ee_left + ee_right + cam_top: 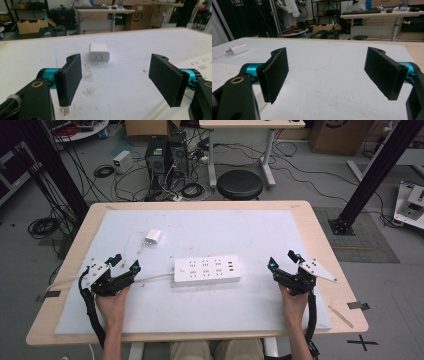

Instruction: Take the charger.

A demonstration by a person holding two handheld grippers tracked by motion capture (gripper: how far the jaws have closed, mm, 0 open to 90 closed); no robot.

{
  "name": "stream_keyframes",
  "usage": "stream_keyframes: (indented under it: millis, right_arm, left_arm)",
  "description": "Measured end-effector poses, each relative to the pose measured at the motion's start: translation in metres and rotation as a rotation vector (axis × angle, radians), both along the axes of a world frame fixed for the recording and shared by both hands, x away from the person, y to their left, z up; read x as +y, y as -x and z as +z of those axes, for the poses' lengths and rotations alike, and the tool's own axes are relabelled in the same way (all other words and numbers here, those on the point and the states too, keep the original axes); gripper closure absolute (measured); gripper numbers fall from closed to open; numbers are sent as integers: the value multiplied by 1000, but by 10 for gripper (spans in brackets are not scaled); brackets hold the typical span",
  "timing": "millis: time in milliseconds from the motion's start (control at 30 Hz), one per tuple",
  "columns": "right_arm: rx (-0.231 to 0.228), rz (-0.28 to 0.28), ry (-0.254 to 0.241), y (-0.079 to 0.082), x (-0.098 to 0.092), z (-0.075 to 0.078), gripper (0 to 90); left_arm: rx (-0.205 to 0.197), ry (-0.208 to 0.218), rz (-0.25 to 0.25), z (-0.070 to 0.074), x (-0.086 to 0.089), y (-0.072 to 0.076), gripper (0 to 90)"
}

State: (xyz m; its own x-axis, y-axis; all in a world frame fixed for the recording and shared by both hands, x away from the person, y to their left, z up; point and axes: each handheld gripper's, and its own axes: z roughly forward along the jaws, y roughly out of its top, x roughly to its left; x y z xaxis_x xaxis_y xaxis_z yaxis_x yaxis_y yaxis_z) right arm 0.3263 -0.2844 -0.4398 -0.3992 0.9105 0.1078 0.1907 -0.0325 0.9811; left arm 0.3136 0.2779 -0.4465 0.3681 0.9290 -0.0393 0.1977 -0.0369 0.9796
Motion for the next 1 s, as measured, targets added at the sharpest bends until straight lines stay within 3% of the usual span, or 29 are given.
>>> stream_keyframes:
  millis: [67,167,200,300,367,400,433,500,533,600,700,733,800,867,933,1000]
  right_arm:
    - [2,-4,0,0,0,0,200]
    - [-2,-15,3,0,0,0,199]
    - [-3,-17,1,0,0,0,199]
    - [-3,-13,1,0,0,0,200]
    - [-2,-14,2,0,0,0,200]
    - [1,-14,-1,0,0,0,199]
    - [1,-14,-2,0,0,0,199]
    - [1,-15,-4,0,0,0,199]
    - [1,-14,-4,0,0,0,199]
    - [2,-14,-4,0,0,0,200]
    - [1,-13,-4,0,0,0,199]
    - [-1,-12,-2,0,0,0,200]
    - [1,-12,-5,0,0,0,200]
    - [-1,-12,-3,0,0,0,199]
    - [2,-7,-4,0,0,0,200]
    - [6,-7,-6,0,0,0,200]
  left_arm:
    - [11,-13,-1,1,-2,0,266]
    - [23,0,8,3,-2,1,264]
    - [43,-24,13,10,-5,0,264]
    - [31,-50,-1,22,-11,-4,264]
    - [31,-50,-1,22,-11,-4,264]
    - [23,-108,-5,36,-19,-11,265]
    - [23,-108,-5,36,-19,-11,265]
    - [3,-150,-9,44,-23,-16,265]
    - [-17,-158,-4,47,-25,-19,264]
    - [-61,-151,-41,56,-30,-28,260]
    - [-70,-168,-44,60,-34,-31,260]
    - [-53,-227,9,66,-41,-38,266]
    - [-47,-228,13,68,-42,-40,295]
    - [-13,-204,7,70,-43,-47,303]
    - [59,-184,-13,73,-42,-58,301]
    - [101,-166,-31,72,-40,-68,301]
